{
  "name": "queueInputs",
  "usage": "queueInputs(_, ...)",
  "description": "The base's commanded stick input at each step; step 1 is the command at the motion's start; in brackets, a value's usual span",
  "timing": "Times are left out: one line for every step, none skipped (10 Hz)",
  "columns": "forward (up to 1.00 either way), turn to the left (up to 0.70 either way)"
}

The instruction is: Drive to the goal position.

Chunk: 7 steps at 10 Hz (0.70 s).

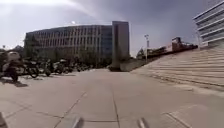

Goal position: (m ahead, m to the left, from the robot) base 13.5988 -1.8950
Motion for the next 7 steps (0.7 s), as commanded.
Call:
queueInputs(0.99, 0.00)
queueInputs(0.99, 0.00)
queueInputs(0.99, 0.00)
queueInputs(0.99, 0.00)
queueInputs(0.99, 0.00)
queueInputs(0.99, 0.00)
queueInputs(0.99, 0.00)
